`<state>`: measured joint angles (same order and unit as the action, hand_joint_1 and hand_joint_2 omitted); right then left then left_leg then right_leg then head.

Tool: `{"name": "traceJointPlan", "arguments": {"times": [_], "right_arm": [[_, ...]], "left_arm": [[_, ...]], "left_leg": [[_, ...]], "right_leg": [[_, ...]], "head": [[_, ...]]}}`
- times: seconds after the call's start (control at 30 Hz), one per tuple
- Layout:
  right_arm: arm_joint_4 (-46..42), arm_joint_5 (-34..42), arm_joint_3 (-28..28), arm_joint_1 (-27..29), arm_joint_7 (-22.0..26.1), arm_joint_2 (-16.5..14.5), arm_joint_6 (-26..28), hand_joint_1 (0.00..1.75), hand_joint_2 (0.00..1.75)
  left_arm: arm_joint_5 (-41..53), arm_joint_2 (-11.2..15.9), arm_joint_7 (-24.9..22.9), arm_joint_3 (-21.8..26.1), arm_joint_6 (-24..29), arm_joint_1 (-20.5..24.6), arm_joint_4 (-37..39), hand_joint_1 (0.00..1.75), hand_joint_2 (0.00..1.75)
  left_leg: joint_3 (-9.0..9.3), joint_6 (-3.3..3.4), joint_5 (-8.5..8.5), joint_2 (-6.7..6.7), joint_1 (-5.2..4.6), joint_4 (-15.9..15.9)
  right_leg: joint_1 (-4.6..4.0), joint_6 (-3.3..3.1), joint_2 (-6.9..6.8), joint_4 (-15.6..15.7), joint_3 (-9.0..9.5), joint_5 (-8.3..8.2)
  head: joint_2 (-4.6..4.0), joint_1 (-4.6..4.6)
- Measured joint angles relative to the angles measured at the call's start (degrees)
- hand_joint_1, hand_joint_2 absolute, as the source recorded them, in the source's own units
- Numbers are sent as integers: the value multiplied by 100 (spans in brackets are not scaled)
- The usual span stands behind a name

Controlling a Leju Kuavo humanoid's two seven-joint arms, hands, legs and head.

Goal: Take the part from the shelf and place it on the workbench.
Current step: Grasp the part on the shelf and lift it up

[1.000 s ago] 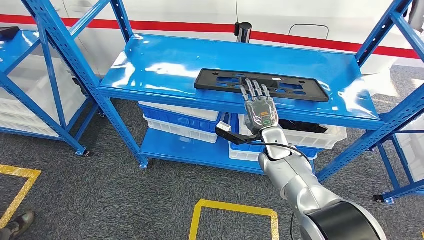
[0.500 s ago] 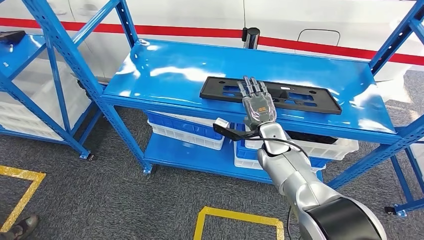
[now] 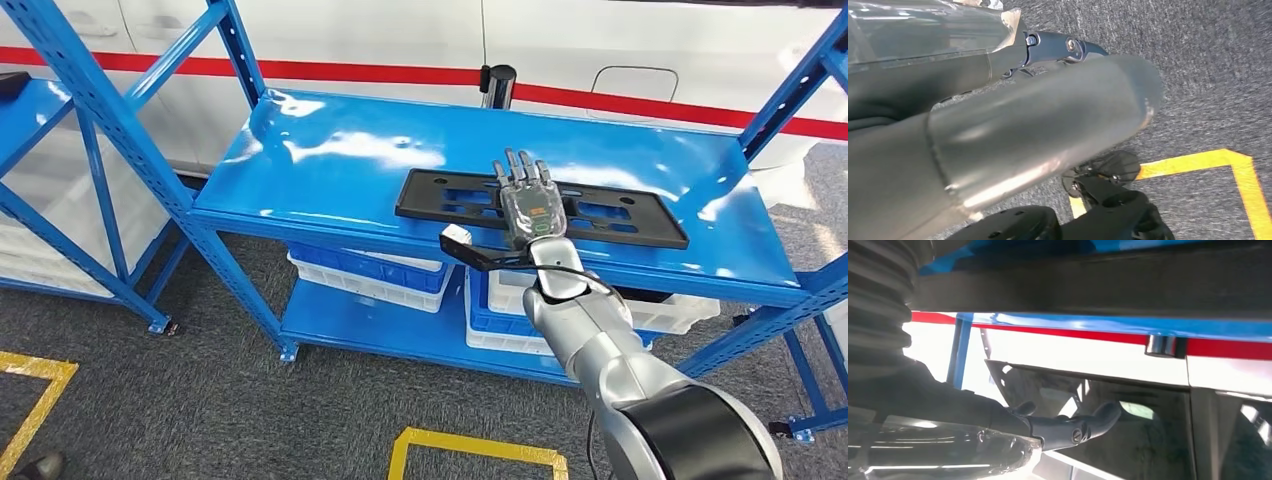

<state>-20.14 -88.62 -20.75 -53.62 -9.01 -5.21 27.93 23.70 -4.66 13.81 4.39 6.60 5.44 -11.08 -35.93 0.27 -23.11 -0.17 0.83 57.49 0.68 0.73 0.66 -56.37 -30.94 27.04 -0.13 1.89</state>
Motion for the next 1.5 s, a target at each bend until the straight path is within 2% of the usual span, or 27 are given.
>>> {"name": "traceJointPlan", "arguments": {"times": [0.07,0.1,0.13,0.2,0.23,0.27,0.3,0.33,0.4,0.43,0.47,0.53,0.57,0.6,0.67,0.77,0.97,1.07,1.3,1.4,1.5], "right_arm": [[20,26,78,-26,-63,115,-11,0,175],[30,32,125,-39,-101,184,-19,0,175],[42,35,172,-49,-132,262,-28,0,175],[81,43,257,-44,-166,417,-47,0,175],[105,47,292,-25,-166,487,-49,0,175],[124,49,319,-7,-166,543,-49,0,175],[140,50,347,4,-166,592,-49,0,175],[149,50,366,7,-166,623,-48,0,175],[162,44,386,2,-168,664,-50,0,175],[171,31,391,0,-175,676,-55,7,175],[178,15,398,-2,-198,684,-60,51,175],[186,-12,440,-1,-276,714,-49,138,175],[189,-10,471,7,-317,747,-29,175,175],[194,-2,510,23,-343,794,1,175,175],[208,15,590,67,-358,890,72,163,175],[234,3,701,143,-274,1007,190,143,175],[251,-87,744,174,9,985,424,168,175],[228,-88,645,166,111,885,530,170,175],[57,-79,291,138,453,700,819,171,175],[-72,50,243,139,816,668,907,171,175],[-321,456,253,142,1430,659,759,171,175]], "left_arm": [[14,-4,17,0,0,-27,0,0,0],[18,-6,52,1,-2,-47,0,0,0],[21,-7,100,2,-9,-58,0,0,0],[21,-3,197,3,-28,-69,0,0,0],[21,-3,223,3,-39,-70,0,0,0],[21,-5,237,3,-45,-78,0,0,0],[21,-8,246,3,-48,-89,0,0,0],[21,-11,251,3,-50,-102,0,0,0],[21,-16,261,4,-50,-116,0,0,0],[17,-17,284,5,-50,-114,0,0,0],[3,-17,359,12,-38,-113,0,0,0],[-32,-20,795,47,80,-119,-1,0,87],[-45,-24,1117,69,186,-124,-1,0,131],[-55,-33,1472,90,332,-127,-1,0,175],[-87,-62,1964,136,581,-127,0,0,175],[-120,-96,2200,216,784,-129,0,0,175],[-98,-123,2238,298,1023,-133,0,0,175],[-93,-142,2241,326,1020,-137,0,0,175],[-27,-174,2271,336,1018,-137,0,0,175],[-20,-182,2294,345,1039,-137,0,0,175],[-21,-184,2298,389,1034,-138,0,0,175]], "left_leg": [[52,87,-5,-9,-14,-41],[97,137,-2,-7,-14,-80],[144,183,-3,-7,-10,-121],[201,263,-34,-14,-16,-153],[217,283,-57,-26,-22,-152],[238,293,-83,-35,-27,-150],[267,292,-113,-44,-31,-146],[305,282,-147,-47,-33,-140],[373,237,-237,-45,-50,-105],[390,211,-280,-44,-66,-81],[399,205,-320,-44,-85,-55],[406,244,-357,-44,-99,-32],[412,269,-363,-44,-96,-32],[417,279,-364,-44,-90,-42],[426,270,-368,-40,-83,-64],[432,256,-373,-25,-78,-83],[433,188,-374,-4,-73,-90],[436,163,-371,-5,-75,-91],[431,163,-368,-6,-100,-89],[428,164,-367,-7,-112,-89],[427,164,-368,-7,-119,-88]], "right_leg": [[-1,67,-10,9,19,34],[-5,85,-17,-96,-24,92],[-5,86,-21,-329,-138,192],[2,63,-25,-1114,-586,458],[5,68,-25,-1481,-834,542],[5,92,-25,-1684,-1009,548],[5,133,-25,-1661,-1074,452],[6,181,-27,-1393,-1011,261],[12,242,-42,-560,-683,-184],[16,230,-48,-254,-549,-329],[24,200,-52,-82,-468,-406],[22,138,-45,-31,-436,-423],[17,123,-44,-30,-433,-419],[5,112,-43,-30,-432,-411],[-9,91,-39,-31,-431,-399],[-17,81,-19,-33,-430,-393],[-20,79,4,-38,-430,-392],[-19,78,3,-40,-430,-393],[-13,79,1,-41,-428,-393],[-11,79,0,-41,-429,-393],[-6,80,0,-41,-430,-392]], "head": [[0,-3],[0,-7],[0,-10],[0,-17],[0,-20],[0,-21],[0,-23],[0,-24],[0,-32],[0,-32],[0,-28],[0,-19],[0,-19],[0,-20],[0,-19],[0,-21],[0,-22],[0,-23],[0,-23],[0,-23],[0,-23]]}}
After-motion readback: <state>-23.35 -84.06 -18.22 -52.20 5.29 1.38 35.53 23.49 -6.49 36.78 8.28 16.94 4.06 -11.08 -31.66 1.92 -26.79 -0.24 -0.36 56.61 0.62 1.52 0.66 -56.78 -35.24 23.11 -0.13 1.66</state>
